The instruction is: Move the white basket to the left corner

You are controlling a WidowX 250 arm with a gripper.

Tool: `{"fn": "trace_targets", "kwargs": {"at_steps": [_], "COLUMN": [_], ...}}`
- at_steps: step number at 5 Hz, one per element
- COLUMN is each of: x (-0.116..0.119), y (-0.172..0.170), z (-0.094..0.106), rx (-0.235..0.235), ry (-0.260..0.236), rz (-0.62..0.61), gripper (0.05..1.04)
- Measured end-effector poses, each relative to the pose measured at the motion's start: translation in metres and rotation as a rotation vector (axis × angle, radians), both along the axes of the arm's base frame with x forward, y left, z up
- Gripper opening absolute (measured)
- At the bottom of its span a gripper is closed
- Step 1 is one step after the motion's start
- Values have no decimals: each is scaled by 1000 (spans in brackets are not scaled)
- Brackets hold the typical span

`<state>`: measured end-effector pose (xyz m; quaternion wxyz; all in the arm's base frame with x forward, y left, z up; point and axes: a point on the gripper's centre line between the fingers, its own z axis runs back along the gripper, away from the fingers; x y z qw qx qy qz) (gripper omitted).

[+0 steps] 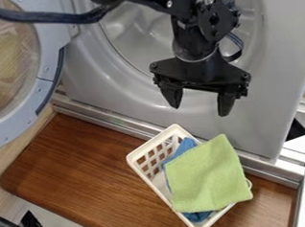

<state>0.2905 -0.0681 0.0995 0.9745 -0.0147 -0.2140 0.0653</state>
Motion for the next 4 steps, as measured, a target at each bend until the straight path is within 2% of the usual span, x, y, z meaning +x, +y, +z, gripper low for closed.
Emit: {"fn": "trace_targets", "kwargs": {"at_steps": [1, 3, 4], "x": [-3, -25, -38], "y": [0, -25, -38], "z": [-8, -24, -38], "rx": [2, -52, -45], "ry": [26, 88, 113], "rz": [2, -60, -102], "gripper": [1001, 1001, 1001]}}
